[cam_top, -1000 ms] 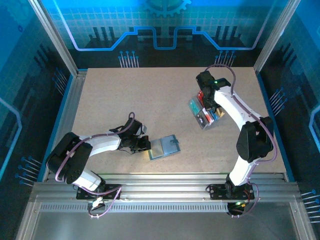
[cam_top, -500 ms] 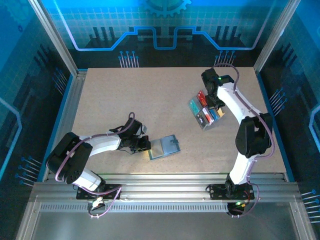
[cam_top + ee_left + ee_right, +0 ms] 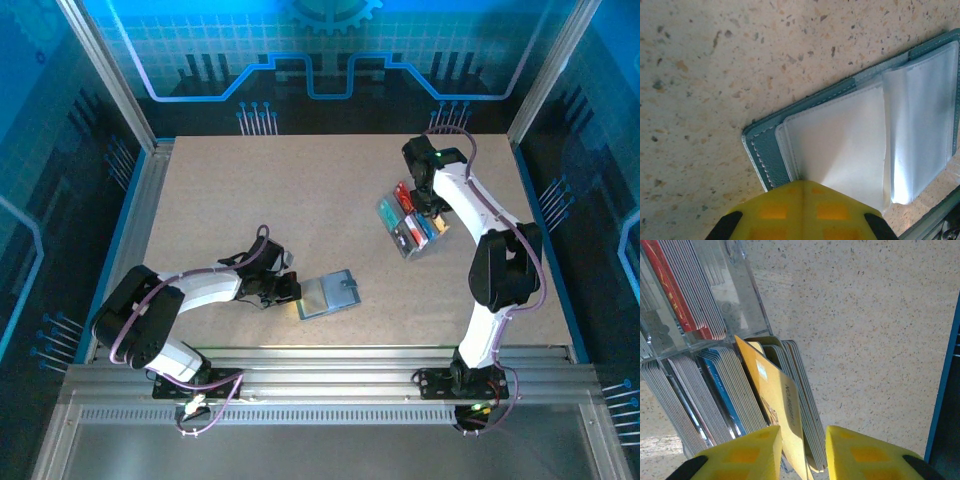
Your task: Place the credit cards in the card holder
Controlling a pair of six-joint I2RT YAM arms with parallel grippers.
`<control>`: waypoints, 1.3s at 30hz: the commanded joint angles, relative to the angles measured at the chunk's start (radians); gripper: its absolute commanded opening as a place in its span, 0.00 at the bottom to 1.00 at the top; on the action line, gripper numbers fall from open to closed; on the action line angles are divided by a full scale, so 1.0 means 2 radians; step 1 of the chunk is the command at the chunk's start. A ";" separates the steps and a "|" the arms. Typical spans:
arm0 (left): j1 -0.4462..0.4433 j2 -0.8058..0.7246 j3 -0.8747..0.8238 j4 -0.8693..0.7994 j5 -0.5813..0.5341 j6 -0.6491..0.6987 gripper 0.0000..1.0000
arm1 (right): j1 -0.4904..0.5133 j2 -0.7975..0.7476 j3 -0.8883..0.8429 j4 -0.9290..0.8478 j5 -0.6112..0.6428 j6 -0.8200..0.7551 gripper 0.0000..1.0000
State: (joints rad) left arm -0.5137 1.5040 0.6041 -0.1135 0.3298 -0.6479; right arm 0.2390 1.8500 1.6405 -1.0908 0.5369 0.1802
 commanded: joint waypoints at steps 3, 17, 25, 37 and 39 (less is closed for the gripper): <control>-0.001 -0.002 -0.015 -0.020 -0.016 0.001 0.00 | -0.003 -0.046 -0.009 0.008 -0.021 0.009 0.31; -0.001 -0.003 -0.017 -0.017 -0.015 -0.001 0.00 | -0.003 -0.008 0.026 0.012 -0.048 -0.005 0.29; -0.001 -0.003 -0.020 -0.015 -0.016 0.000 0.00 | -0.003 0.012 0.041 0.012 -0.040 -0.007 0.26; -0.001 -0.002 -0.019 -0.016 -0.015 -0.001 0.00 | -0.008 0.022 0.055 0.005 -0.025 -0.006 0.24; 0.000 -0.002 -0.019 -0.016 -0.014 -0.001 0.00 | -0.010 0.021 0.054 0.006 -0.027 -0.006 0.24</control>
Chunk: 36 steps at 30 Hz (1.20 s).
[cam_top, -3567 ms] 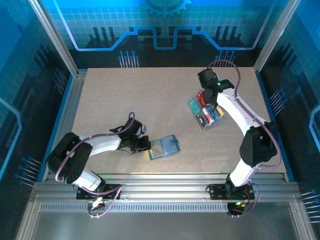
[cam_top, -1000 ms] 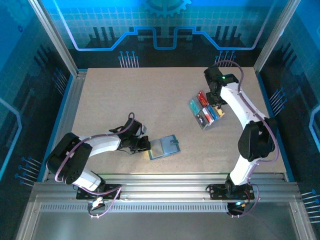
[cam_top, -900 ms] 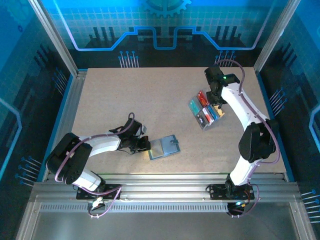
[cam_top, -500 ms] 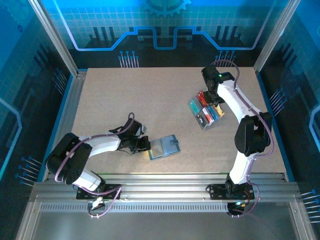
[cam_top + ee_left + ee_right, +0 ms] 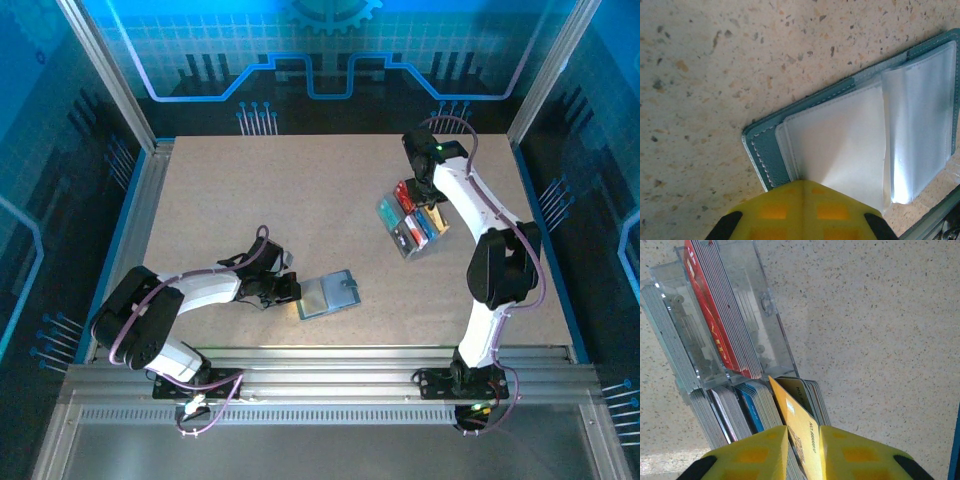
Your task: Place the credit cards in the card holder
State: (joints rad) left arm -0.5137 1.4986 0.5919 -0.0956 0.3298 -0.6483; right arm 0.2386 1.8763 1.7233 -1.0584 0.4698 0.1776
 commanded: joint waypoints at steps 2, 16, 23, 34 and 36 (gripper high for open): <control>0.000 0.002 -0.012 -0.025 -0.015 -0.001 0.00 | -0.012 0.010 0.013 -0.010 0.004 -0.004 0.25; 0.000 0.000 -0.011 -0.029 -0.015 0.000 0.00 | -0.020 0.018 0.017 -0.008 -0.026 -0.005 0.24; 0.000 -0.001 -0.011 -0.030 -0.016 0.000 0.00 | -0.023 0.018 0.019 -0.008 -0.040 -0.005 0.21; 0.000 0.001 -0.011 -0.030 -0.016 0.001 0.00 | -0.023 0.013 0.016 -0.012 -0.035 -0.007 0.07; -0.001 0.002 -0.010 -0.031 -0.017 0.002 0.00 | -0.023 0.013 0.018 -0.013 -0.042 -0.009 0.05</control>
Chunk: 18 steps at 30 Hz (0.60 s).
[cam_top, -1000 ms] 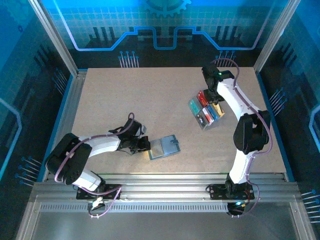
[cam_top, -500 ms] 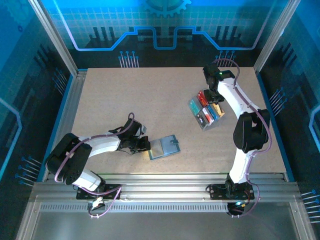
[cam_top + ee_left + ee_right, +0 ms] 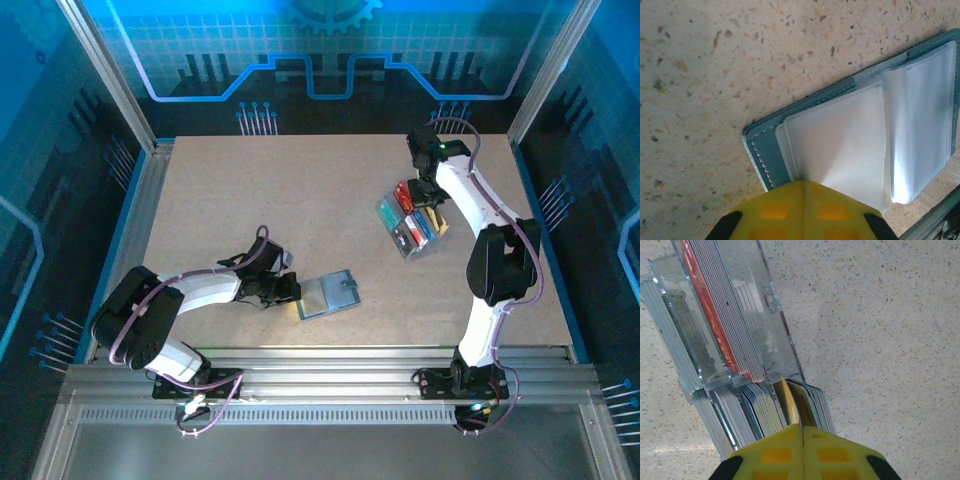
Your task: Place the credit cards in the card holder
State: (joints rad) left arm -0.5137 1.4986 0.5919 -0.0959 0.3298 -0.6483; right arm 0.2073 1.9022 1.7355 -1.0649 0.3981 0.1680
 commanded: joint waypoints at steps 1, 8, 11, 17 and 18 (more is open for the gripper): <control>0.000 0.002 -0.010 -0.031 -0.017 0.002 0.00 | -0.007 -0.001 0.014 -0.012 -0.013 -0.005 0.04; 0.000 0.004 -0.009 -0.031 -0.017 0.003 0.00 | -0.002 -0.006 0.034 -0.030 -0.017 -0.011 0.00; 0.000 0.003 -0.009 -0.032 -0.018 0.003 0.00 | -0.001 -0.008 0.040 -0.035 -0.012 -0.012 0.00; 0.000 0.000 -0.009 -0.035 -0.019 0.003 0.00 | 0.006 -0.015 0.046 -0.040 0.011 -0.011 0.00; 0.000 0.000 -0.009 -0.035 -0.019 0.003 0.00 | 0.009 -0.018 0.048 -0.041 0.018 -0.010 0.00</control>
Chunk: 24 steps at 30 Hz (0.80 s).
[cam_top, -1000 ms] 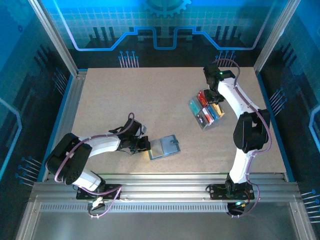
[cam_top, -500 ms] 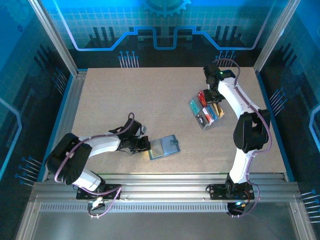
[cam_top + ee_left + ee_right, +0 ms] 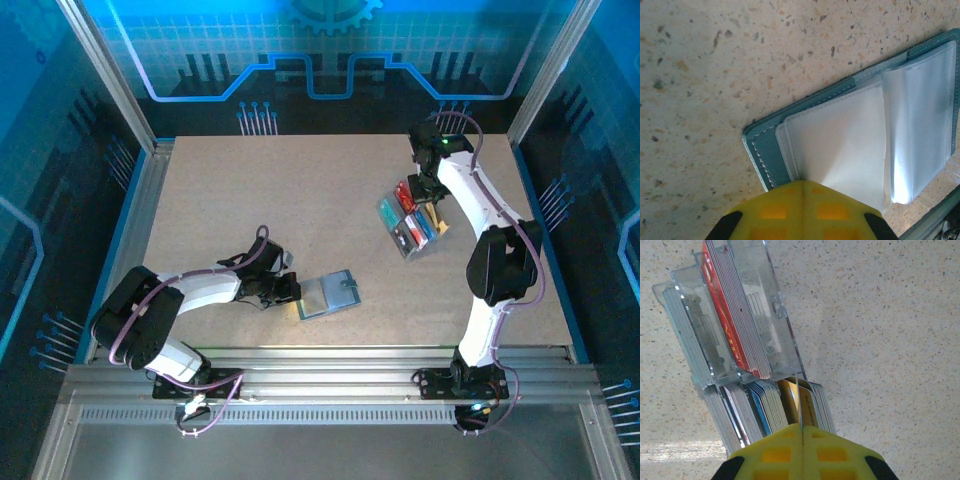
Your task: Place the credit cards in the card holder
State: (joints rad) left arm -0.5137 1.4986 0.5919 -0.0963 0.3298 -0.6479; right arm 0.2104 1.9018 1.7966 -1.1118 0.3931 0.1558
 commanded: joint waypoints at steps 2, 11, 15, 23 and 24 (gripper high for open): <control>0.000 0.000 -0.010 -0.036 -0.019 0.003 0.00 | 0.016 -0.025 0.023 -0.020 0.035 -0.004 0.00; -0.001 -0.002 -0.009 -0.039 -0.018 0.008 0.00 | 0.078 -0.072 0.041 -0.022 0.056 -0.002 0.00; 0.000 -0.005 -0.011 -0.041 -0.020 0.012 0.00 | 0.130 -0.104 0.003 0.010 0.006 0.003 0.00; -0.001 -0.013 -0.010 -0.051 -0.025 0.022 0.00 | 0.175 -0.180 -0.199 0.213 -0.271 0.067 0.00; -0.001 -0.012 -0.010 -0.052 -0.026 0.022 0.00 | 0.178 -0.186 -0.226 0.247 -0.301 0.078 0.00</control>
State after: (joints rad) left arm -0.5137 1.4837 0.5919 -0.1284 0.3111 -0.6376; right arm 0.5564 1.5517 1.4403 -0.8265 0.0593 0.2329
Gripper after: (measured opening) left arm 0.053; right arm 0.052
